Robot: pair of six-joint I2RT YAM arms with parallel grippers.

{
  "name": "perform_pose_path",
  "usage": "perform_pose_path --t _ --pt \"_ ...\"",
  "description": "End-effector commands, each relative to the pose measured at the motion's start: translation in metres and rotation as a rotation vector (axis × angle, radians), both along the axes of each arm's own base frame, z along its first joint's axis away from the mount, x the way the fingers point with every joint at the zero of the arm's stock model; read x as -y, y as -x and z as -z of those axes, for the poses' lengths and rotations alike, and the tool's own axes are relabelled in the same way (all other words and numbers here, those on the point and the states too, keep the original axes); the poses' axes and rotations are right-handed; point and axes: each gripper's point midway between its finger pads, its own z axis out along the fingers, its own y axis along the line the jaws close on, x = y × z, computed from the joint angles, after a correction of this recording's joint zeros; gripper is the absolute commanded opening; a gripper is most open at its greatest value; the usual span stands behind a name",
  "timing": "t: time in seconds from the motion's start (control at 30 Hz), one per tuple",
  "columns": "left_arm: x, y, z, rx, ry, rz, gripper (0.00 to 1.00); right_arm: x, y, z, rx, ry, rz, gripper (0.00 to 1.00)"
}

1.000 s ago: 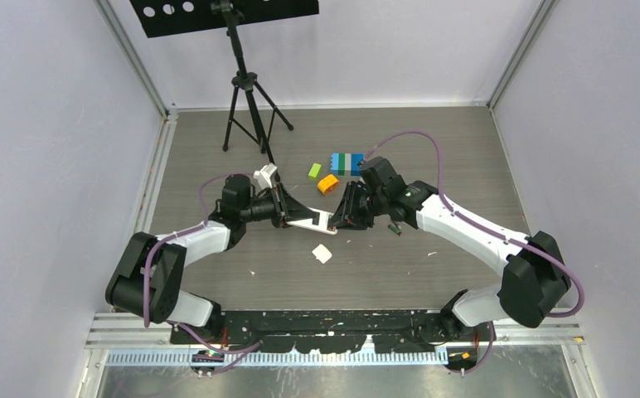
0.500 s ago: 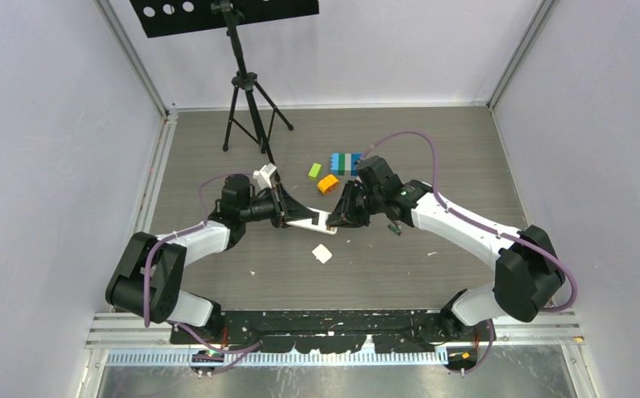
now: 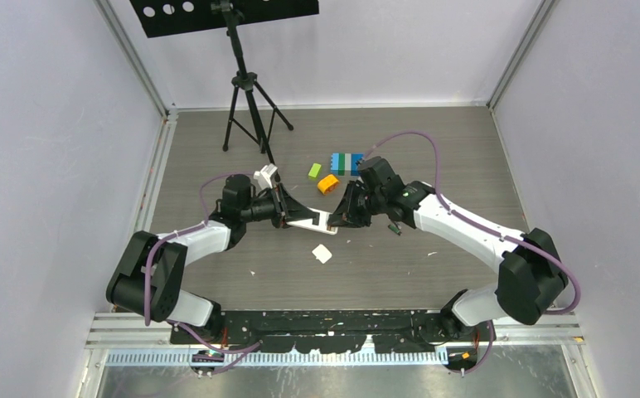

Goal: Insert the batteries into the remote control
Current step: Load the battery into the remote control.

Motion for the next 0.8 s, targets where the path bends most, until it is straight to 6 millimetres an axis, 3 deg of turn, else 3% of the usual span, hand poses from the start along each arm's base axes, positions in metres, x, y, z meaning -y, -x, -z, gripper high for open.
perform_pose_path --t 0.0,0.13,0.37,0.6,0.77 --pt "0.003 -0.004 -0.014 0.090 0.017 0.019 0.00 0.003 0.000 -0.026 0.059 -0.050 0.023 0.00" --pt "0.002 -0.004 -0.014 0.093 0.013 0.020 0.00 0.003 0.003 -0.026 0.044 -0.059 0.020 0.00" --pt "0.002 -0.004 -0.017 0.109 0.012 0.020 0.00 0.006 0.019 -0.006 -0.076 -0.012 -0.007 0.00" --pt "0.003 -0.004 -0.018 0.105 0.018 0.023 0.00 0.004 0.018 0.008 -0.108 0.003 -0.008 0.01" --pt "0.002 -0.002 -0.019 0.103 0.021 0.025 0.00 0.005 0.012 0.011 -0.101 0.019 0.012 0.18"
